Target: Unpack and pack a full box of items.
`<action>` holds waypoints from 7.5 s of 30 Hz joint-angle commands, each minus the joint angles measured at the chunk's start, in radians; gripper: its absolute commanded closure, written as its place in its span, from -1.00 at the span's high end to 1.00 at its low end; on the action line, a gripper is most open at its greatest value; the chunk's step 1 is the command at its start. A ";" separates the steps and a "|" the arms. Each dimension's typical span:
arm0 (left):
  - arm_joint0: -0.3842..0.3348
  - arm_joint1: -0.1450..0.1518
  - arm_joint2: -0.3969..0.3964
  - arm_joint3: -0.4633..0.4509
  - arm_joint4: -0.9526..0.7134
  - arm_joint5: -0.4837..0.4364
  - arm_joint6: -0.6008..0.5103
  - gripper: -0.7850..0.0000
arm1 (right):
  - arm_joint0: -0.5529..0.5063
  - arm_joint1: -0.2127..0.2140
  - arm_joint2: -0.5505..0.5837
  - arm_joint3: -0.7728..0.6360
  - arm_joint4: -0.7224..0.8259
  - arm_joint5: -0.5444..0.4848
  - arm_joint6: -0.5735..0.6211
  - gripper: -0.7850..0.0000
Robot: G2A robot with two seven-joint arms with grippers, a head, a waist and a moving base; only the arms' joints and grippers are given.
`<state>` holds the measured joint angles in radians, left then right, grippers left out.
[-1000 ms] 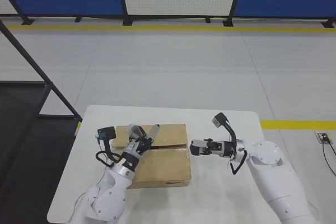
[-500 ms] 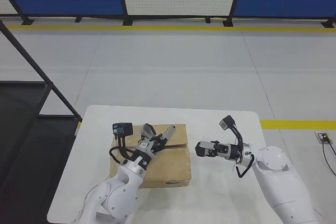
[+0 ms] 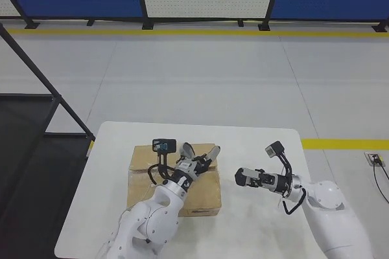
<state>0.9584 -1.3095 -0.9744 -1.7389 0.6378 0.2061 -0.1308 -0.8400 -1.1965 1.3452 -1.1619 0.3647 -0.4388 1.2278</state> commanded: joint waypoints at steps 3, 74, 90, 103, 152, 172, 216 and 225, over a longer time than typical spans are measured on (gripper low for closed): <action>-0.028 -0.014 0.016 0.036 -0.002 0.024 0.013 1.00 | -0.003 0.005 0.003 0.004 0.009 -0.004 0.005 1.00; 0.519 0.000 -0.990 -0.151 -0.455 -0.437 -0.438 1.00 | 0.137 0.024 -0.142 0.049 -0.300 -0.178 -0.287 1.00; 0.564 0.014 -0.968 -0.134 -0.531 -0.488 -0.436 1.00 | 0.296 -0.030 -0.302 0.211 -0.342 -0.086 -0.355 -0.53; 0.559 0.029 -0.956 -0.101 -0.554 -0.495 -0.447 1.00 | 0.237 -0.019 -0.266 0.070 -0.243 -0.020 -0.312 -1.00; 0.259 0.058 -0.665 0.126 -0.655 -0.407 -0.437 1.00 | 0.055 0.003 -0.205 -0.103 -0.083 0.187 -0.340 -1.00; 0.242 0.070 -0.621 0.169 -0.649 -0.409 -0.440 1.00 | 0.073 0.006 -0.197 -0.088 -0.084 0.219 -0.324 -0.42; 0.298 0.099 -0.626 0.108 -0.689 -0.417 -0.420 1.00 | -0.124 0.040 -0.141 -0.439 -0.365 -0.157 -0.477 0.81; 0.293 0.102 -0.614 0.104 -0.692 -0.414 -0.414 1.00 | 0.058 0.006 -0.310 -0.260 -0.405 -0.018 -0.402 1.00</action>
<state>1.2525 -1.2077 -1.5901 -1.6350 -0.0550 -0.2076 -0.5449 -0.8080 -1.1843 1.0568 -1.4518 -0.0307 -0.4662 0.8386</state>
